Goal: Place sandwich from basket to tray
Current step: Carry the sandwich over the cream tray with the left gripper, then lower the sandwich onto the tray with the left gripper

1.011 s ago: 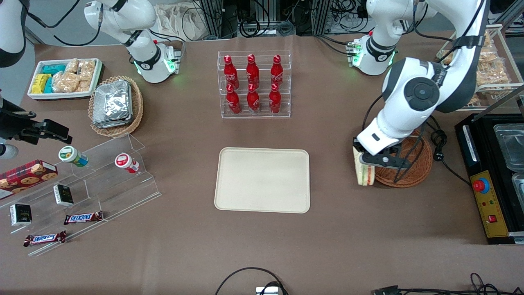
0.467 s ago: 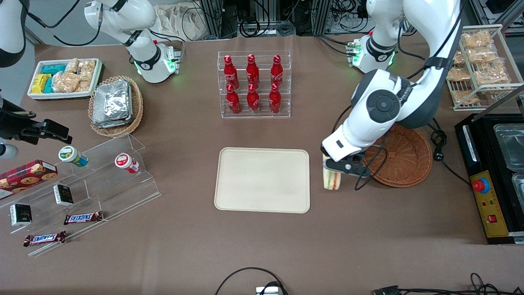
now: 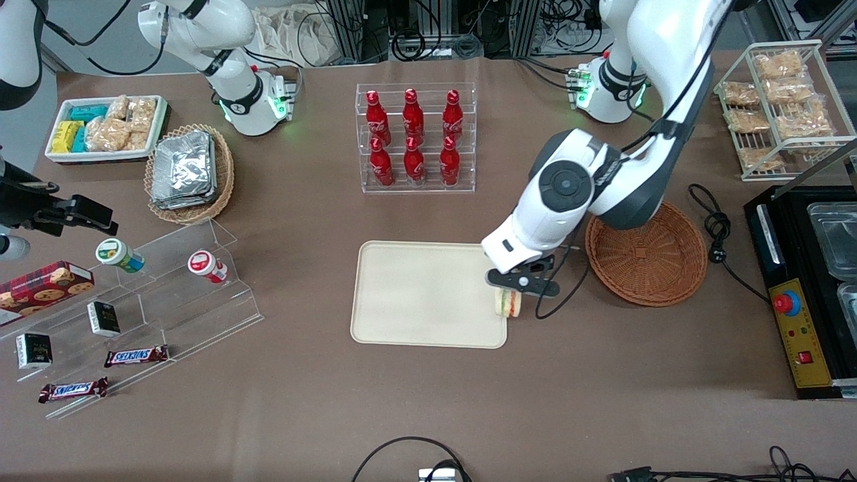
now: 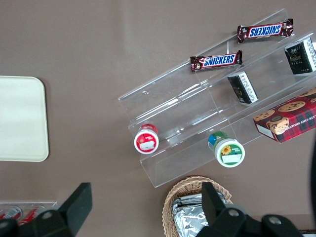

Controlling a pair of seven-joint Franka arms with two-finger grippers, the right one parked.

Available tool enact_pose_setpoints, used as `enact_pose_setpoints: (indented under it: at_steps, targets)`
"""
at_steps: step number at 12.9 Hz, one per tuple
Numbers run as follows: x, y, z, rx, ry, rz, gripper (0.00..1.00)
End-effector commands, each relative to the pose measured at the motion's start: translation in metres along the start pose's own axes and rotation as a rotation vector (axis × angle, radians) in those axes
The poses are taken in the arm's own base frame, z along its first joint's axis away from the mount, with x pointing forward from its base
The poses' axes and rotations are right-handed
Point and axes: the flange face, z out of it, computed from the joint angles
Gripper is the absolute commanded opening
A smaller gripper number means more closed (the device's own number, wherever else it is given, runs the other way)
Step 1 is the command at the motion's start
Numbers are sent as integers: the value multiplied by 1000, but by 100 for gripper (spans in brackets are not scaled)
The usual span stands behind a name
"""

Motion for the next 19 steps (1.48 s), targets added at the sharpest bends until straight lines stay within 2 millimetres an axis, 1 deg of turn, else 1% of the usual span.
enact_pose_setpoints:
  at_steps: [1,2,3,4,6,8,10,11,12,19]
  targets:
    - [10,13,18,23,3,-15,7]
    - [13,16,24,19,22,-7,6]
    - [12,26,32,9,35,2,6]
    - [12,29,39,14,40,12,6]
    - [15,29,59,36,41,16,6]
    - [12,43,70,40,53,41,5]
    - [12,46,82,31,55,46,5]
    - [9,53,88,35,56,51,3]
    - [9,53,97,48,56,51,2]
    - [6,54,121,55,54,57,2]
